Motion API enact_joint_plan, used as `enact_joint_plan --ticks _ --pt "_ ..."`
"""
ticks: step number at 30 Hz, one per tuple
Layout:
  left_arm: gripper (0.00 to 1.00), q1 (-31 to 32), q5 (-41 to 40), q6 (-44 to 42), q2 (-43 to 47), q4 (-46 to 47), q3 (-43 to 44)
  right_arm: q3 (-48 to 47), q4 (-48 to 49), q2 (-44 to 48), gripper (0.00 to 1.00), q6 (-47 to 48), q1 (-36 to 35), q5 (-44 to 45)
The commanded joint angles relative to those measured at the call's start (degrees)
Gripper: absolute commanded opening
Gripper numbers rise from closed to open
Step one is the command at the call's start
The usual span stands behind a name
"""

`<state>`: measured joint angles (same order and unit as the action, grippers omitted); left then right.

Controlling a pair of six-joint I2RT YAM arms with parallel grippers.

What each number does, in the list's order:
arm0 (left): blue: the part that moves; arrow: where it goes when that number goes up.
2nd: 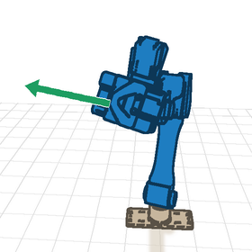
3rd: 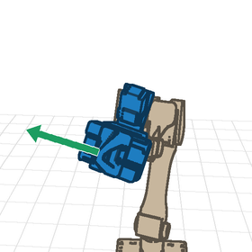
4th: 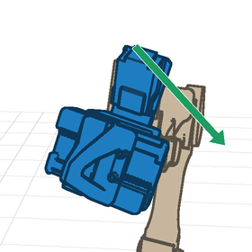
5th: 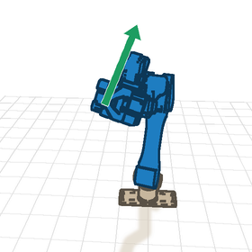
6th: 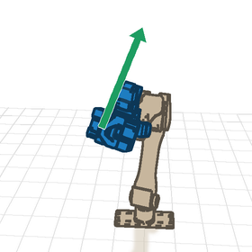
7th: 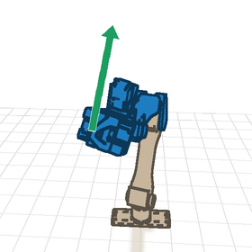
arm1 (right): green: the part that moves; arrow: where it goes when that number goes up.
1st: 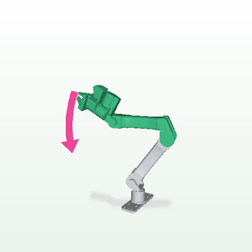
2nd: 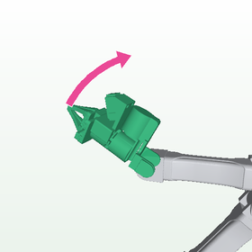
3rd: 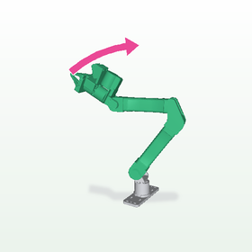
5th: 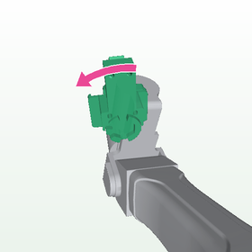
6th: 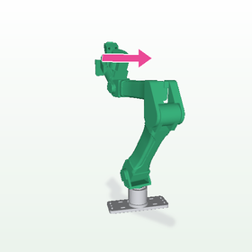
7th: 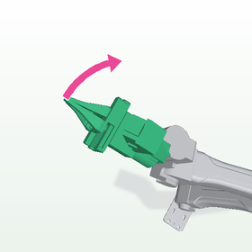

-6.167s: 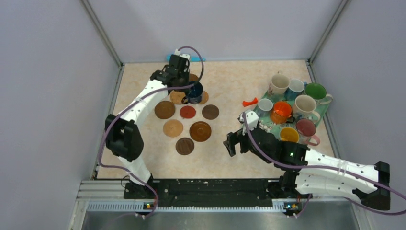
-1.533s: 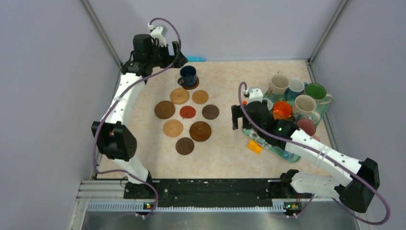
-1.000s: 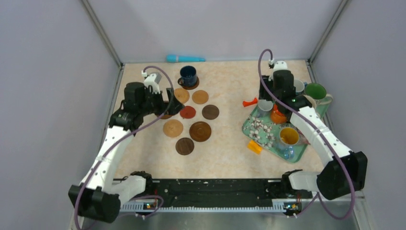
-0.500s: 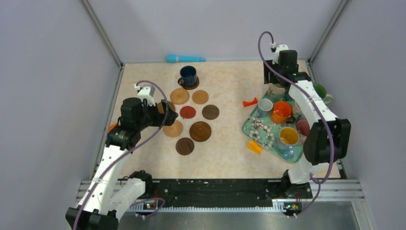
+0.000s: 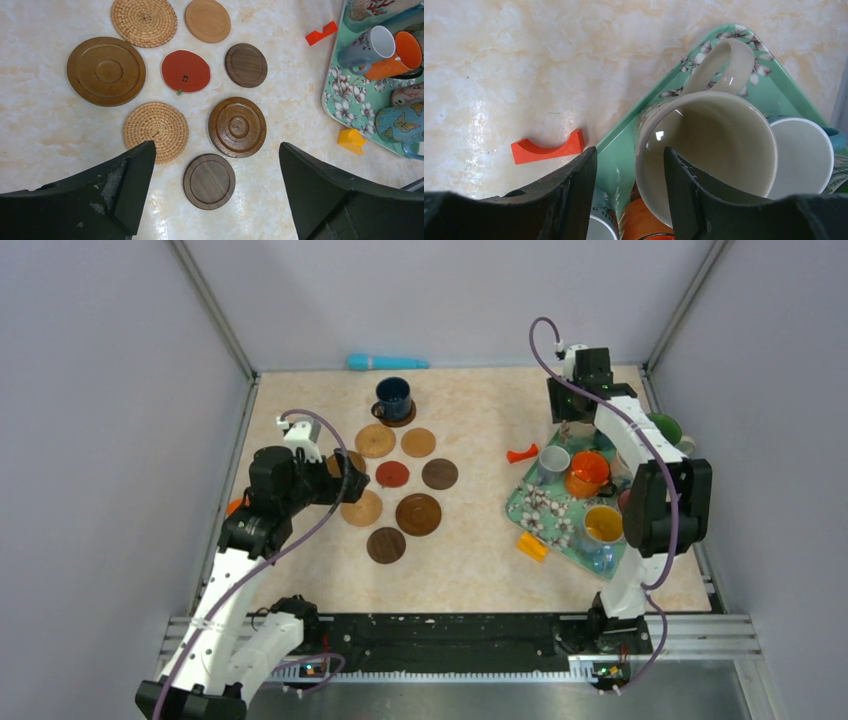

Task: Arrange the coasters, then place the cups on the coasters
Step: Pick up the cup from the tray.

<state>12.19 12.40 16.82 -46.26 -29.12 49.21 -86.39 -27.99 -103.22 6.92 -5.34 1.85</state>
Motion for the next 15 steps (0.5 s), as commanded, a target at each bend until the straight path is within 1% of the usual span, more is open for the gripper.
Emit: enact_joint_plan --ticks 1,7,12,15 --pt "0.99 0.3 -0.5 0.0 0.3 2.0 -0.1 -2.3 0.8 -0.5 0.5 1.0 0.5 -1.3" --pt "0.99 0.3 -0.4 0.1 0.3 2.3 -0.3 -1.4 2.2 -0.3 0.39 1.7 0.5 -1.2" --pt "0.99 0.3 0.0 0.1 0.6 2.5 -0.4 -2.2 2.2 0.2 0.23 3.0 0.6 -0.5" --pt "0.99 0.3 -0.1 0.1 0.6 2.4 -0.4 -2.9 2.1 0.9 0.15 4.3 0.5 0.0"
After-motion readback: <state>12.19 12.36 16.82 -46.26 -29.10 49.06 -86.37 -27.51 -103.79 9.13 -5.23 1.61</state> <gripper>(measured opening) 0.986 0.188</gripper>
